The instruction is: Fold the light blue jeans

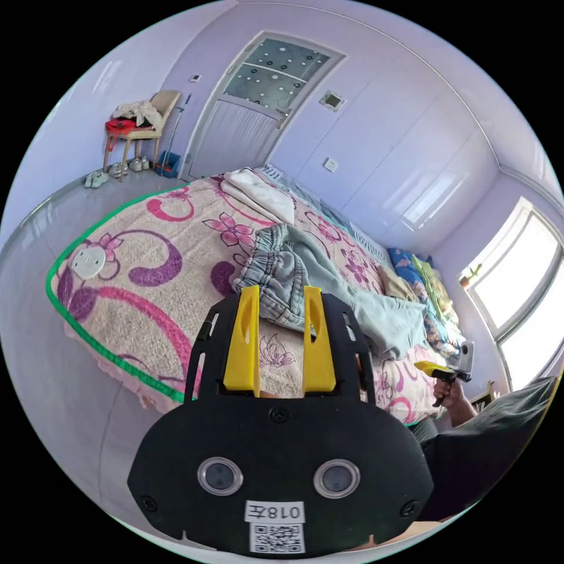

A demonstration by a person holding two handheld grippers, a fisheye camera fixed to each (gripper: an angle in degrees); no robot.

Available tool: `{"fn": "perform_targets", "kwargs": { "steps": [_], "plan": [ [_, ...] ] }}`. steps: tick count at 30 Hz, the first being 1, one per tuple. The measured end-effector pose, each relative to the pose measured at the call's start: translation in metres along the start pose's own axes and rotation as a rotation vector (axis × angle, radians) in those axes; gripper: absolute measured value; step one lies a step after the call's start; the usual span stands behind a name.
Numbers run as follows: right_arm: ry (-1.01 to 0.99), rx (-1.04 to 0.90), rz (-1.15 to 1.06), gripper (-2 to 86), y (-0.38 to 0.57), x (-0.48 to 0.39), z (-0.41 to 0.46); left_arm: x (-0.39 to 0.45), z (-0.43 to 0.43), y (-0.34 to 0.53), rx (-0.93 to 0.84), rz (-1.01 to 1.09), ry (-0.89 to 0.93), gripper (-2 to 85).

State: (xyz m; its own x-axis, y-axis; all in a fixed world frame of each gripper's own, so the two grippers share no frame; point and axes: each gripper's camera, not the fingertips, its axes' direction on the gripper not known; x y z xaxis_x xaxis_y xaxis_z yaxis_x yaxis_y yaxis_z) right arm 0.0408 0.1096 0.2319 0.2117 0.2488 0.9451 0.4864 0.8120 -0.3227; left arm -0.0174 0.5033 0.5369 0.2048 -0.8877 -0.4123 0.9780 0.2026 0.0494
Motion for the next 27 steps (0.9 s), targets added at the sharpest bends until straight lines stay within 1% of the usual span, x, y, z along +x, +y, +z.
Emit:
{"fn": "perform_targets", "kwargs": {
  "steps": [3,5,7,9,12,14,16,19,21,22,24,25,27],
  "plan": [
    [0.192,-0.04,-0.132,11.2,-0.013,-0.039,0.049,0.019,0.012,-0.01,-0.058,0.07,0.041,12.7],
    [0.245,-0.078,-0.159,11.2,-0.02,-0.051,0.076,0.035,0.021,-0.008,-0.101,0.116,-0.012,13.0],
    [0.301,-0.097,-0.134,11.1,-0.024,-0.054,0.099,0.048,0.028,0.002,-0.096,0.132,-0.1,13.1],
    [0.35,-0.191,-0.072,10.7,-0.027,-0.049,0.127,0.049,0.029,0.008,-0.089,0.091,-0.133,13.1],
    [0.307,-0.224,-0.027,10.4,-0.021,-0.044,0.141,0.049,0.017,0.019,-0.014,0.024,-0.201,12.8],
    [0.299,-0.241,-0.015,10.7,-0.02,-0.038,0.153,0.045,0.017,0.022,-0.015,-0.004,-0.187,12.7],
    [0.298,-0.227,-0.001,10.9,-0.024,-0.027,0.164,0.037,0.024,0.023,-0.053,-0.039,-0.135,12.7],
    [0.286,-0.104,0.009,11.1,-0.04,-0.016,0.161,0.036,0.022,0.024,-0.047,-0.048,-0.127,12.7],
    [0.325,-0.012,-0.05,11.2,-0.056,-0.017,0.155,0.038,0.021,0.022,-0.056,-0.029,-0.134,12.7],
    [0.325,-0.021,-0.064,11.3,-0.06,-0.015,0.157,0.038,0.023,0.021,-0.077,-0.018,-0.127,12.9],
    [0.28,-0.121,-0.098,11.9,-0.069,-0.003,0.179,0.038,0.029,0.018,-0.111,-0.001,-0.104,13.1],
    [0.265,-0.139,-0.101,12.0,-0.069,0.0,0.185,0.039,0.032,0.016,-0.133,0.011,-0.092,13.3],
    [0.188,-0.179,-0.128,12.1,-0.062,0.005,0.2,0.042,0.034,0.015,-0.148,0.039,-0.115,13.4]
  ]
}}
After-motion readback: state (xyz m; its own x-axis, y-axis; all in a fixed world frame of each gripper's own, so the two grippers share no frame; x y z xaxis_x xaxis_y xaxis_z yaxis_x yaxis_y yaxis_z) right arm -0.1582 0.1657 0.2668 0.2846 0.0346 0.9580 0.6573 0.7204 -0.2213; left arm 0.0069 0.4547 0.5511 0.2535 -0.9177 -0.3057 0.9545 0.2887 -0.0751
